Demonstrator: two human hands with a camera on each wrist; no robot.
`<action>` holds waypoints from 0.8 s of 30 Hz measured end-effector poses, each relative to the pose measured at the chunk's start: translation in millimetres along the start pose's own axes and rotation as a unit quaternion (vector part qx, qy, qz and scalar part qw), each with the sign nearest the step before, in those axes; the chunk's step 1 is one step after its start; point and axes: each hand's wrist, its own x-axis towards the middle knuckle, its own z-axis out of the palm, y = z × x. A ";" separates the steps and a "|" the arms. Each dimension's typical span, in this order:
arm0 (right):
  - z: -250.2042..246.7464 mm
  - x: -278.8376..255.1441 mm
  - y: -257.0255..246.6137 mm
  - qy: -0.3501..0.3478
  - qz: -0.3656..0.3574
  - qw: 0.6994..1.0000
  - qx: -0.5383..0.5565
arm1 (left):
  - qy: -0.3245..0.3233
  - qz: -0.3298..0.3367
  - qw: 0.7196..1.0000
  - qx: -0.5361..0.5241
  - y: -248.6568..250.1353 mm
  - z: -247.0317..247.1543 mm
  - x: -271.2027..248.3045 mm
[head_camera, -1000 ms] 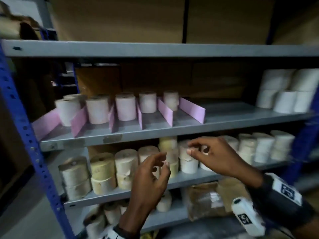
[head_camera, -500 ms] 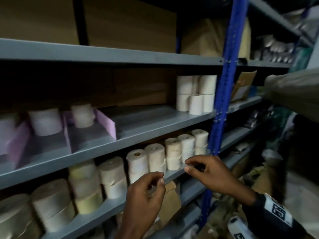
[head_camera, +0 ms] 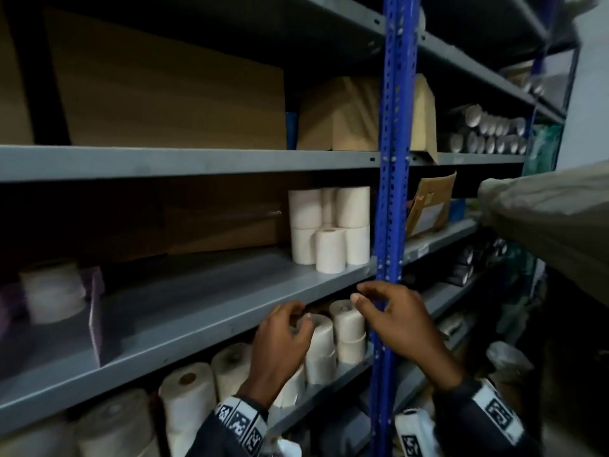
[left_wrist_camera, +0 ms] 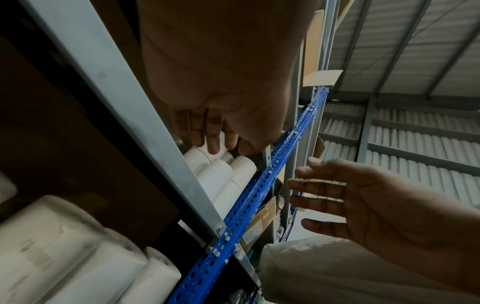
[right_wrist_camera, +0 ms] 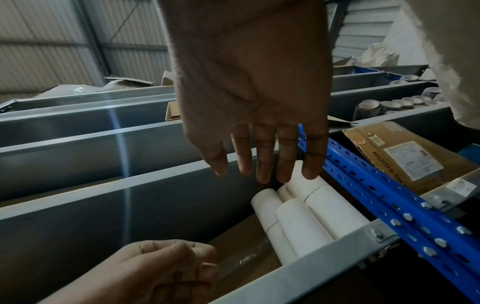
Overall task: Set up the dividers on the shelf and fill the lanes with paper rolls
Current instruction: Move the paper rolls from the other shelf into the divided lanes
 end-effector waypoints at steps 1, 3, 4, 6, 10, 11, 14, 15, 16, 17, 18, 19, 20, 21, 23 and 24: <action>2.0 7.7 2.5 0.006 0.004 1.000 0.008 | 0.001 0.005 1.000 0.007 2.0 3.7 8.3; 6.4 23.1 9.2 0.015 0.006 1.000 0.012 | 0.004 0.013 1.000 0.017 6.7 11.2 24.5; 9.2 31.5 13.0 0.020 0.005 1.000 0.009 | 0.004 0.017 1.000 0.022 8.8 14.8 32.9; 14.5 47.4 19.9 0.024 0.004 1.000 0.003 | -0.002 0.016 0.999 0.034 11.0 21.4 47.1; 24.1 88.2 32.6 -0.004 0.004 1.000 -0.022 | -0.043 -0.025 0.997 0.064 7.4 40.5 80.0; 25.0 99.2 34.7 -0.014 -0.002 0.999 -0.029 | -0.054 -0.037 0.996 0.066 6.1 45.4 88.9; 27.1 133.0 41.5 -0.035 -0.035 0.997 -0.062 | -0.104 -0.064 0.991 0.063 -0.8 61.5 117.9; 27.5 142.5 43.7 -0.040 -0.043 0.996 -0.073 | -0.117 -0.071 0.989 0.060 -2.2 66.3 126.3; 29.2 152.4 46.0 -0.044 -0.049 0.994 -0.084 | -0.123 -0.076 0.988 0.054 -4.3 71.3 134.4; 32.4 164.3 48.2 -0.051 -0.055 0.993 -0.096 | -0.123 -0.080 0.988 0.045 -6.9 76.4 143.3; 36.1 174.0 51.0 -0.060 -0.060 0.990 -0.109 | -0.123 -0.082 0.988 0.038 -9.4 81.8 148.9; 40.6 185.7 53.3 -0.068 -0.065 0.988 -0.124 | -0.123 -0.083 0.988 0.032 -11.0 87.3 155.9; 45.1 194.1 55.4 -0.076 -0.071 0.985 -0.138 | -0.126 -0.085 0.988 0.030 -12.0 93.0 159.1; 49.8 202.5 56.7 -0.084 -0.077 0.982 -0.151 | -0.128 -0.087 0.987 0.034 -12.2 99.0 162.1; 60.0 216.7 60.1 -0.096 -0.083 0.978 -0.165 | -0.129 -0.086 0.986 0.060 -14.6 110.9 166.7; 64.9 222.6 62.3 -0.105 -0.086 0.977 -0.167 | -0.125 -0.083 0.986 0.078 -16.4 116.1 170.1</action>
